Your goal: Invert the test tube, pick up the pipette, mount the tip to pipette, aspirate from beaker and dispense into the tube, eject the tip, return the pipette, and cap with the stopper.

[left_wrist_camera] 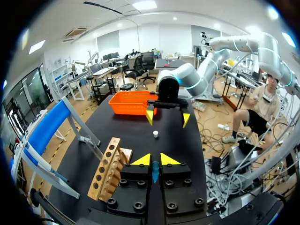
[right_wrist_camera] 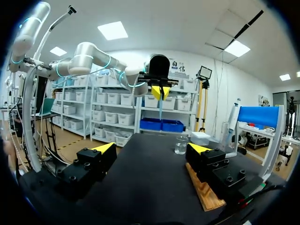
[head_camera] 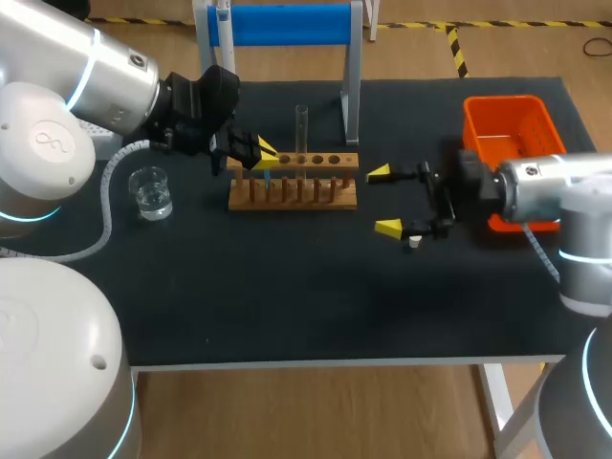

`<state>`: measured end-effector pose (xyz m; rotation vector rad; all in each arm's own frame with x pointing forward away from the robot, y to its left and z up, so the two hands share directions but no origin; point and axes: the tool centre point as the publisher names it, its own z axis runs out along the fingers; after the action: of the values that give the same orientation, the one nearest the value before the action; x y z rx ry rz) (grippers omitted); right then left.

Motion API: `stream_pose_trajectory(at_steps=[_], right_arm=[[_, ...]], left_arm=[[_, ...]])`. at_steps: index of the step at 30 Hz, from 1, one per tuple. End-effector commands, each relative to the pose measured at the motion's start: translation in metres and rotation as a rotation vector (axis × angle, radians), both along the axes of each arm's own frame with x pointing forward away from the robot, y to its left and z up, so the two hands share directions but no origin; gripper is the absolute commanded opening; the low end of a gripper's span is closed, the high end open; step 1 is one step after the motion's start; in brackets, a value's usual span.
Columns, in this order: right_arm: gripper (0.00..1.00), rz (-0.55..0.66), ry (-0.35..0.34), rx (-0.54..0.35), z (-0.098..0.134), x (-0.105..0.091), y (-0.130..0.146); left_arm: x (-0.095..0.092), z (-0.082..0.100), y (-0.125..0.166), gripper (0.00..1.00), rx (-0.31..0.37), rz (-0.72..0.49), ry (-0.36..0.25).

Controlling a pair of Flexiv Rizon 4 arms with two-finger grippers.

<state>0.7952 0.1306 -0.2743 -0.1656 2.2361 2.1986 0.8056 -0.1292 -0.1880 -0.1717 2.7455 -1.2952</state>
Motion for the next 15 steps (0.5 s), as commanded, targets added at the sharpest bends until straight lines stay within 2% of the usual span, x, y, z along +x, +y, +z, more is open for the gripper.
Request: stream_pose_trajectory(at_steps=[1,4,15], right_arm=[[1.00,0.006,0.010,-0.003,0.003,-0.001,0.009],[1.00,0.008,0.023,0.012,0.005,-0.002,0.013],[1.00,0.018,0.031,0.038,0.011,-0.007,0.024]], left_arm=[[0.001,0.001,0.000,0.00,0.003,-0.001,0.003],[0.001,0.001,0.000,0.00,0.003,-0.001,0.003],[-0.009,0.004,-0.032,0.00,0.035,-0.029,-0.024]])
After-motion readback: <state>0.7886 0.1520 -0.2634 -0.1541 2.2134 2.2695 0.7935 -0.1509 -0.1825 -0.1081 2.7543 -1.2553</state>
